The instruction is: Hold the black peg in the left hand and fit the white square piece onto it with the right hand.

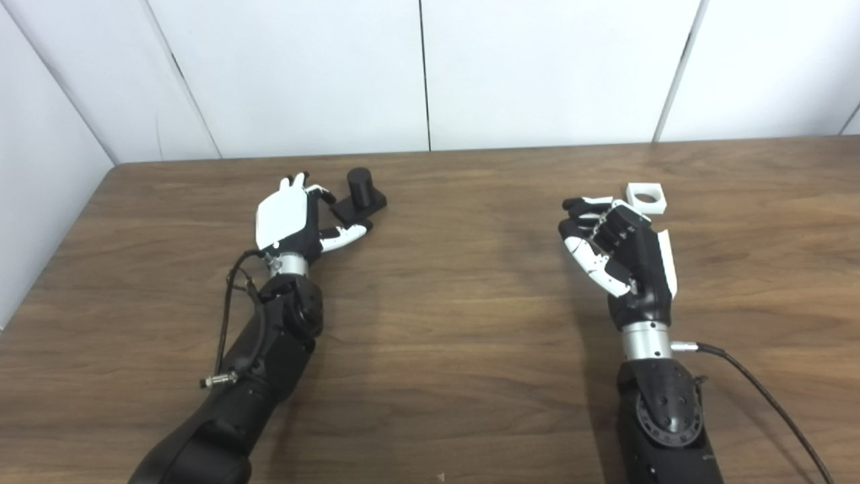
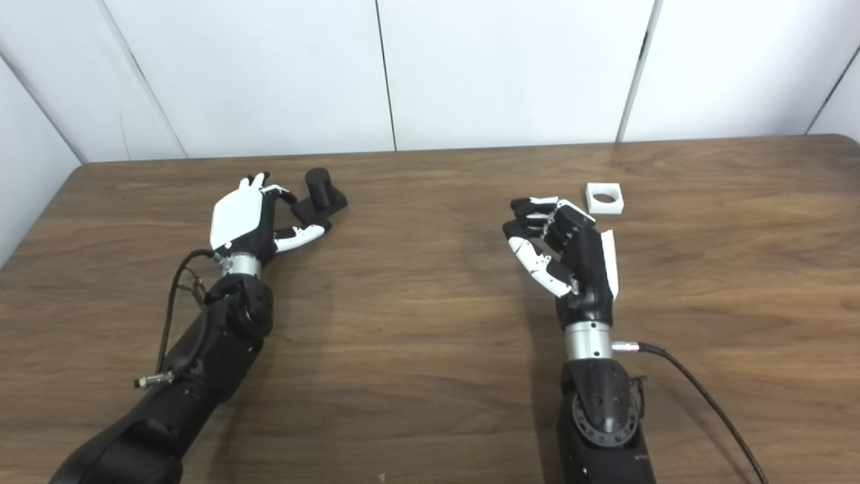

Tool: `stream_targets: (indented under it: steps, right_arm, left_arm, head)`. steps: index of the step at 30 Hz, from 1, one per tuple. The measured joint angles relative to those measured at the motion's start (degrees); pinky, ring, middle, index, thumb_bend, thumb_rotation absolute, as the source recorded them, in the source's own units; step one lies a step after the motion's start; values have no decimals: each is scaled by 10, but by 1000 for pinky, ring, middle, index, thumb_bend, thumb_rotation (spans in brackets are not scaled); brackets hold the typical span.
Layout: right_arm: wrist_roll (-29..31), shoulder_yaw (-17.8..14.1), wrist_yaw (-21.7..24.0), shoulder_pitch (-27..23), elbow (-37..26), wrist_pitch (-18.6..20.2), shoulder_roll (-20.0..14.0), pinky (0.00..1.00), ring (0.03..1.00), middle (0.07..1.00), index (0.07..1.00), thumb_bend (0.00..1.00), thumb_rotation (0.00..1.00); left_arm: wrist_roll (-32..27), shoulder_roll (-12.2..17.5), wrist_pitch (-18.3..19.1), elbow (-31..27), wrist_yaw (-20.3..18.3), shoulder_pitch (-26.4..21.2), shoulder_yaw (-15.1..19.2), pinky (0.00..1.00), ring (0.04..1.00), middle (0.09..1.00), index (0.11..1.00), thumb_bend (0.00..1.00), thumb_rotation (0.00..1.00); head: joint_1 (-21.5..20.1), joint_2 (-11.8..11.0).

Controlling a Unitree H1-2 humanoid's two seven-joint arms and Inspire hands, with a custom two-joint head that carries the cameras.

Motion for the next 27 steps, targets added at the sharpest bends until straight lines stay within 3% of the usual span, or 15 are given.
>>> stream_targets:
  steps: [11, 19, 22, 27]
  right_arm:
    - [0, 0, 0, 0, 0, 0, 0, 462, 531, 618, 499, 489, 168]
    - [0, 0, 0, 2, -3, 1, -1, 460, 527, 612, 499, 488, 169]
    - [0, 0, 0, 3, -4, 1, -1, 461, 529, 613, 499, 488, 170]
    - [0, 0, 0, 3, -6, 3, -1, 460, 528, 614, 499, 487, 170]
  left_arm:
    - [-28, -12, -59, 26, 30, -8, 3, 843, 940, 901, 590, 702, 265]
    - [-37, -13, -79, 38, 43, -16, 4, 743, 900, 864, 573, 708, 184]
    - [-39, -14, -84, 38, 44, -16, 5, 732, 891, 856, 506, 547, 91]
    - [-41, -16, -86, 37, 47, -23, 9, 727, 884, 843, 491, 516, 73]
  head:
    - [-4, -1]
    - [-3, 0]
    - [-3, 0]
    - [-3, 0]
